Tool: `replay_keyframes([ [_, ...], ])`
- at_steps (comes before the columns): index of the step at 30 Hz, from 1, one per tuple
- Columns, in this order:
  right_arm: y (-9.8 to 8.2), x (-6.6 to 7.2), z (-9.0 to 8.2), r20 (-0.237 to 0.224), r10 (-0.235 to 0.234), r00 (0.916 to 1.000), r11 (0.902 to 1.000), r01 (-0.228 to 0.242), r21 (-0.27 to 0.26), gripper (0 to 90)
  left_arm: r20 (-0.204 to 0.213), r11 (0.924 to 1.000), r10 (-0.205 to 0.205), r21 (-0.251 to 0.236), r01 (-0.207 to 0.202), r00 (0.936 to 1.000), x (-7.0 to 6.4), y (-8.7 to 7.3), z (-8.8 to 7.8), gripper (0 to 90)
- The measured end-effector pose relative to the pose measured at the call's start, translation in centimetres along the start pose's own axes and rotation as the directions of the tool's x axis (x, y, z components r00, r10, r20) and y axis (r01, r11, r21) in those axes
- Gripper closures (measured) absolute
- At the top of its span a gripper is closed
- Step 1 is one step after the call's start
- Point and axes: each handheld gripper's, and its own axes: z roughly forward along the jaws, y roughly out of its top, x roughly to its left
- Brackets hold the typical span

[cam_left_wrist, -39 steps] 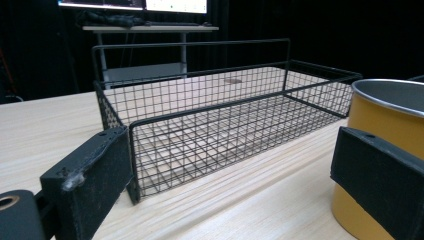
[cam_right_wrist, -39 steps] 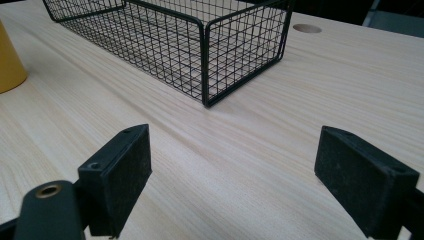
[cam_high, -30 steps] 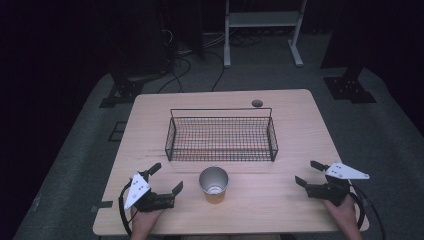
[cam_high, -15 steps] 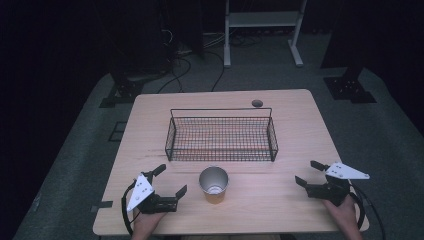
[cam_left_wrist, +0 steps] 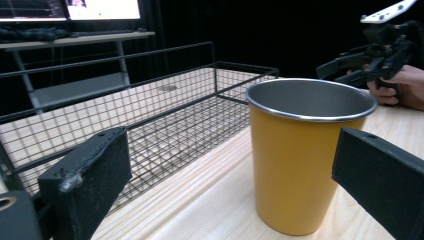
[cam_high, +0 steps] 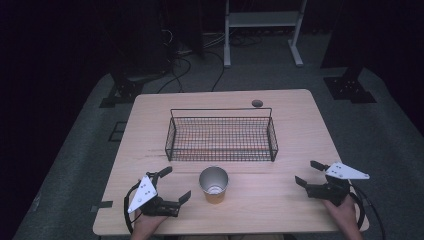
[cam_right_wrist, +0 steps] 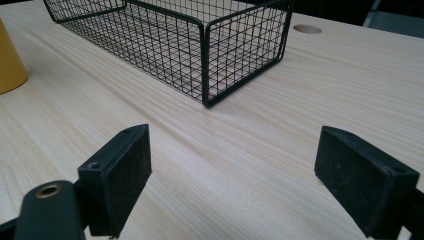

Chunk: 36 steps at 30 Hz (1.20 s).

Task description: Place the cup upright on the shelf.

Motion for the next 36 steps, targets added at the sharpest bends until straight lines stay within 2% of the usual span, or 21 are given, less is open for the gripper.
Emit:
replay_keyframes([
  [5, 0.0, 0.0, 0.0, 0.001, 0.003, 1.0000, 1.0000, -0.003, -0.002, 13.9, 0.024, 1.0000, 0.006, 0.007, -0.006, 0.9997, -0.3, 0.0, 0.2, 1.6],
  [8, 0.0, 0.0, 0.0, 0.003, -0.002, 1.0000, 1.0000, 0.002, 0.000, 13.9, 0.049, 0.9995, 0.026, 0.016, -0.027, 0.9985, -0.8, 0.1, 0.5, 1.6],
  [13, 0.0, -0.1, 0.0, 0.003, 0.004, 1.0000, 1.0000, -0.004, -0.002, 13.9, 0.066, 0.9996, 0.021, 0.019, -0.022, 0.9976, -1.2, 0.1, 0.9, 1.7],
  [16, 0.0, 0.0, 0.0, 0.004, 0.002, 1.0000, 1.0000, -0.002, 0.001, 14.0, 0.086, 0.9989, 0.033, 0.030, -0.036, 0.9957, -1.6, 0.1, 1.3, 1.6],
  [21, 0.0, 0.0, 0.0, 0.004, 0.003, 1.0000, 1.0000, -0.003, 0.001, 13.9, 0.099, 0.9991, 0.025, 0.032, -0.028, 0.9947, -1.9, 0.0, 1.7, 1.6],
  [25, 0.0, 0.0, 0.0, 0.004, 0.003, 1.0000, 1.0000, -0.003, 0.001, 13.9, 0.127, 0.9983, 0.031, 0.046, -0.037, 0.9915, -2.5, 0.0, 2.5, 1.6],
  [29, 0.0, 0.0, 0.0, 0.004, -0.003, 1.0000, 1.0000, 0.003, 0.001, 13.9, 0.130, 0.9982, 0.024, 0.052, -0.031, 0.9912, -2.6, -0.1, 2.9, 1.6],
  [30, 0.0, 0.0, 0.0, 0.003, 0.003, 1.0000, 1.0000, -0.003, -0.001, 13.9, 0.139, 0.9984, 0.015, 0.051, -0.022, 0.9902, -2.8, -0.1, 3.2, 1.6],
  [36, 0.0, 0.0, 0.0, 0.002, -0.003, 1.0000, 1.0000, 0.003, 0.000, 13.9, 0.162, 0.9980, 0.017, 0.057, -0.026, 0.9866, -3.1, 0.0, 3.7, 1.6],
])
